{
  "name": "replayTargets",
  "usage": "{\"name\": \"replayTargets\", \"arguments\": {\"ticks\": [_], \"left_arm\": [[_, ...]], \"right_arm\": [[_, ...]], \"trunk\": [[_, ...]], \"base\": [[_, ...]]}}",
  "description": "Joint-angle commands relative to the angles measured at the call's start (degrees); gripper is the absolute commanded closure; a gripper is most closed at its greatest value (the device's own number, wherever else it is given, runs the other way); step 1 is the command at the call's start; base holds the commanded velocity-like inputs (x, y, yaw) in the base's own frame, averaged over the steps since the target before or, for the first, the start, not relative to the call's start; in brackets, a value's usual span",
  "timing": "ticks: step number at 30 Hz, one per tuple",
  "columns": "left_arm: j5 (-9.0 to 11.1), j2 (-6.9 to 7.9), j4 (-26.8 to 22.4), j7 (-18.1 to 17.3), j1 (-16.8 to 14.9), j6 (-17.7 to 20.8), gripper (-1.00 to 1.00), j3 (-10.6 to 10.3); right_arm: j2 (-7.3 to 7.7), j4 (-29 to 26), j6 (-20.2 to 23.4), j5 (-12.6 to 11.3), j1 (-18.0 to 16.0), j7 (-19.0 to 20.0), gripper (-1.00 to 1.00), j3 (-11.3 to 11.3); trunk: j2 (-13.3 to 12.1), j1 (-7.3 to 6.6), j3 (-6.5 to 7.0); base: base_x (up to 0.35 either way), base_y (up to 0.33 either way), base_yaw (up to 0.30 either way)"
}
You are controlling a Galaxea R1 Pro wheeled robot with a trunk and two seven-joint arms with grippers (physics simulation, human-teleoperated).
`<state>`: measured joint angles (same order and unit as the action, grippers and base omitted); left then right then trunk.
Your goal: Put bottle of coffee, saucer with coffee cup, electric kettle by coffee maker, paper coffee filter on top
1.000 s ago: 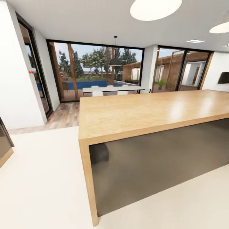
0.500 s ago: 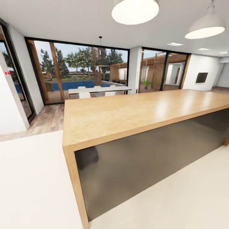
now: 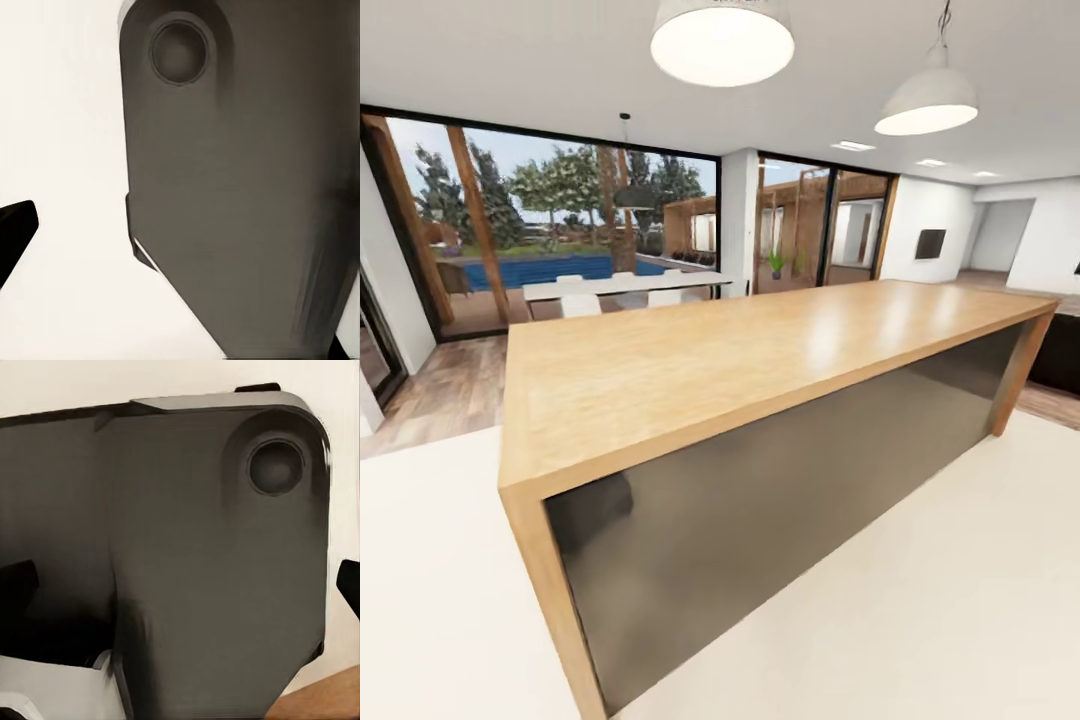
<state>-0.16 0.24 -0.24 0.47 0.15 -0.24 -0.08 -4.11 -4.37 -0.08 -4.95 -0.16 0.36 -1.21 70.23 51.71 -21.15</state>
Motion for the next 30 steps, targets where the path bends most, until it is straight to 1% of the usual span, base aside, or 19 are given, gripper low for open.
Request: {"name": "replayTargets", "arguments": {"ticks": [1, 2, 3, 6, 9, 14, 22, 30], "left_arm": [[-0.02, 0.01, -0.03, 0.05, 0.01, -0.03, -1.00, -0.01], [-0.02, 0.01, -0.03, 0.06, 0.00, -0.03, -1.00, -0.01], [0.00, 0.02, -0.03, 0.06, 0.01, -0.03, -1.00, -0.01], [0.05, -0.05, -0.03, 0.10, 0.02, -0.03, -1.00, -0.01], [0.06, -0.10, -0.03, 0.14, 0.02, -0.03, -1.00, -0.01], [0.07, -0.03, -0.07, 0.17, -0.06, -0.03, -1.00, -0.01], [0.23, 0.01, -0.15, 0.26, -0.42, -0.03, -1.00, -0.01], [0.24, -0.28, -5.91, 0.27, -0.50, -0.03, -1.00, -0.01]], "right_arm": [[0.16, -0.06, -0.01, -1.30, -0.01, 0.16, -1.00, -0.12], [0.33, -0.09, -0.01, -1.91, -0.01, 0.68, -1.00, -0.15], [0.49, -0.19, -0.01, -2.42, -0.01, 2.48, -1.00, -0.14], [0.69, -0.26, -0.01, -2.63, -0.01, 7.23, -1.00, -0.05], [1.22, -0.28, -0.01, -2.73, -0.01, 9.04, -1.00, -0.03], [1.61, -0.28, -0.05, -2.78, -0.01, 9.71, -1.00, -0.02], [1.73, -0.28, -0.56, -2.70, -0.01, 9.49, -1.00, 0.15], [2.05, -0.28, -1.05, -2.70, -0.01, 9.49, -1.00, 0.16]], "trunk": [[-0.39, -0.23, 0.14], [-0.79, -0.45, 0.32], [-1.19, -0.67, 0.50], [-2.39, -1.32, 1.04], [-3.60, -1.98, 1.58], [-5.60, -3.08, 2.48], [-8.81, -4.84, 3.91], [-12.02, -6.60, 5.35]], "base": [[0.000, 0.000, -0.290], [0.000, 0.000, -0.286], [0.000, 0.000, -0.263], [0.000, 0.000, -0.224], [0.000, 0.000, -0.199], [0.000, 0.000, -0.196], [0.000, 0.000, -0.216], [0.000, 0.000, -0.276]]}}
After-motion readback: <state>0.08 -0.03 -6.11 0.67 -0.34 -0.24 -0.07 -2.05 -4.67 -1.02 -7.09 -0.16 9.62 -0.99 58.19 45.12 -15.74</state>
